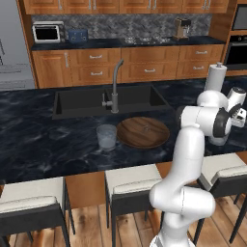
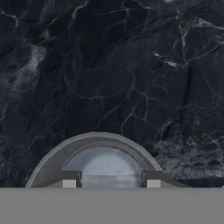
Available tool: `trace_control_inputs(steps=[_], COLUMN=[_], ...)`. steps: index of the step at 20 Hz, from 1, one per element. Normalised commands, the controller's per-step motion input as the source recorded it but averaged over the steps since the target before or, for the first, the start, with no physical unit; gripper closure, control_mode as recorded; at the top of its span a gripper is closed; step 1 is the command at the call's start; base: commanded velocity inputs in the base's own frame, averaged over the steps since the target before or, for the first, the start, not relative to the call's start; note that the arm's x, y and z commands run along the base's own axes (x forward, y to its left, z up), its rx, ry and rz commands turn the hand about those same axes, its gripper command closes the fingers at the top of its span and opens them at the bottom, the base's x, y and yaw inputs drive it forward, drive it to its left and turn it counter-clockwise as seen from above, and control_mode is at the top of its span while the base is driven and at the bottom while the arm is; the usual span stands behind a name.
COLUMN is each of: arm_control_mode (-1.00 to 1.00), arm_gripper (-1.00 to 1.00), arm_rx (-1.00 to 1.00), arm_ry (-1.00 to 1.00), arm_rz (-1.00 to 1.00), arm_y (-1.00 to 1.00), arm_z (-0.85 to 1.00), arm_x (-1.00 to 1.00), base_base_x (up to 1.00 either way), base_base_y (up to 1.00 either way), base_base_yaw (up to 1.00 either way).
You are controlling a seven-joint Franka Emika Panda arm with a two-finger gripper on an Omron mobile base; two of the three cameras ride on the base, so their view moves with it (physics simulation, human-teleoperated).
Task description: There are four ice cubes in the ice bowl. Place two ice cubes in each glass of water.
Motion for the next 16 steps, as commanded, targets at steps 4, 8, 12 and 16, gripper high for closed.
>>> trace_control_inputs(steps=[4, 8, 12, 16], arm_control_mode=[-1.0, -1.0, -1.0, -1.0], arm_gripper=[-1.0, -1.0, -1.0, -1.0], arm_rx=[0.0, 0.0, 0.0, 0.0], arm_ry=[0.0, 0.0, 0.0, -0.01], arm_rz=[-0.03, -0.02, -0.02, -0.01], arm_y=[0.0, 0.0, 0.0, 0.29], arm_z=[0.0, 0.0, 0.07, 0.69], arm_x=[0.0, 0.0, 0.04, -0.04], base_base_x=[0.0, 0.0, 0.0, 0.0], base_base_y=[0.0, 0.0, 0.0, 0.0], base_base_yaw=[0.0, 0.0, 0.0, 0.0])
